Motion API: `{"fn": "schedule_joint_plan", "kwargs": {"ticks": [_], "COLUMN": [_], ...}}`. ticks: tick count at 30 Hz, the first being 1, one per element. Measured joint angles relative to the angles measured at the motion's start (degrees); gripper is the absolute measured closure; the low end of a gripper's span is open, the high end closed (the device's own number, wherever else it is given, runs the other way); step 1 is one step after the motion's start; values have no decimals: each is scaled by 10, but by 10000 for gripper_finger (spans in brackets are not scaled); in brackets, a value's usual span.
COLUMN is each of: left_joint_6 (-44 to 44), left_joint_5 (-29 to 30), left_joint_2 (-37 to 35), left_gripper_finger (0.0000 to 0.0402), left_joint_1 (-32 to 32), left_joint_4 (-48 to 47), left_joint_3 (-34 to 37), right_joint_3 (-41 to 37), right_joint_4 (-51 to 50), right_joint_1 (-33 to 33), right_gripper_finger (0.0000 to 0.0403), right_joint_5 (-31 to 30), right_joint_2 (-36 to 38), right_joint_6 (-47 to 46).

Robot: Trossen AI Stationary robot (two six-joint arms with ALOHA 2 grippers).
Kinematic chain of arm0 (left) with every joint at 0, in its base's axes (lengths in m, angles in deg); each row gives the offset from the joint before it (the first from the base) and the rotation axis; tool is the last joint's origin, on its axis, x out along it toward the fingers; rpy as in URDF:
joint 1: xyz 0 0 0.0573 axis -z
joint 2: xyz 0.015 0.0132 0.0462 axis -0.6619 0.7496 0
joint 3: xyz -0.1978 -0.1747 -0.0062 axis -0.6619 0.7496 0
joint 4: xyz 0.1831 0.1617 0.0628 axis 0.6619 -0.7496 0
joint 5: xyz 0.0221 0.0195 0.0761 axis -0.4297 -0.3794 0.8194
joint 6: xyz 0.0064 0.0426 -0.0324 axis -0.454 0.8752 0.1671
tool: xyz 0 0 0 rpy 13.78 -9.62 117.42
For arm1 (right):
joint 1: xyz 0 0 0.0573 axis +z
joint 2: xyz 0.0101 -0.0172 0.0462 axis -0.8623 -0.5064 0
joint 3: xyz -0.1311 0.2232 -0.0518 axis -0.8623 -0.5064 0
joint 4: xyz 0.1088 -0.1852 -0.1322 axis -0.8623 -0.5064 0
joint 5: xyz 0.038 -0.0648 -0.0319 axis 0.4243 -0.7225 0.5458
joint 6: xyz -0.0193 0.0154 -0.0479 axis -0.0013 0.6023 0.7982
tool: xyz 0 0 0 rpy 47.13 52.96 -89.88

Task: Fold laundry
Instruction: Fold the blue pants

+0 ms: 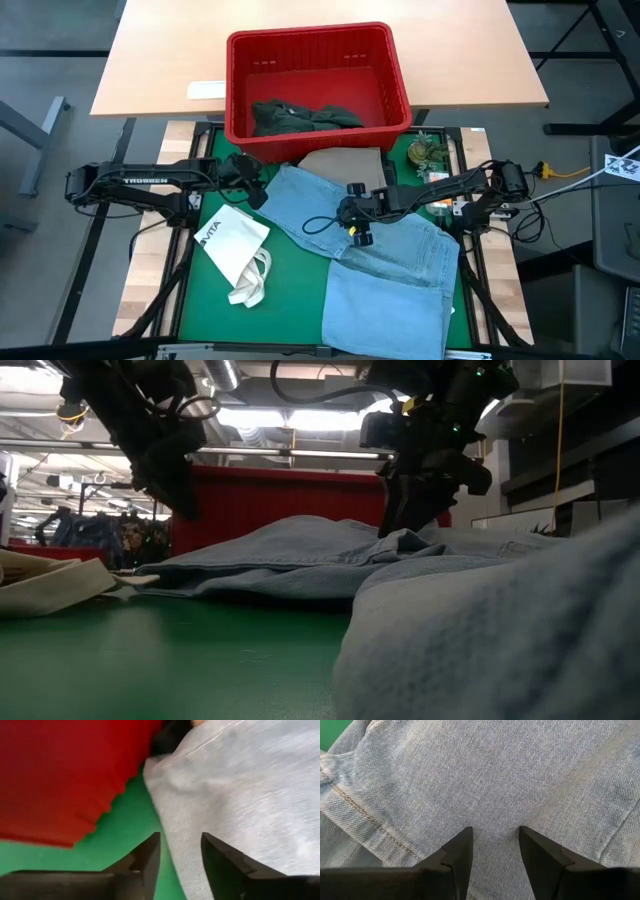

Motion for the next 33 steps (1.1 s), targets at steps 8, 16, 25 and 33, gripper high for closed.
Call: {"fn": "schedule_joint_plan", "kwargs": {"ticks": [8,16,25,33], "left_joint_6": [-29,-88,-158,-204], "left_joint_5": [-6,-141,-171,-184], "left_joint_2": [7,7,7,7], "left_gripper_finger": [203,200,200,200], "left_joint_1": [-19,-55,-63,-63], "left_joint_4": [-28,-33,55,158], "left_joint_3": [0,30,116,182], "right_joint_3": [0,6,34,42], "right_joint_4": [0,-16,-26,-27], "right_joint_1": [0,0,0,0], "right_gripper_finger": [242,242,242,242], "right_joint_5": [15,16,16,15], "right_joint_2": [0,19,27,27], "right_joint_6": [0,0,7,17]}}
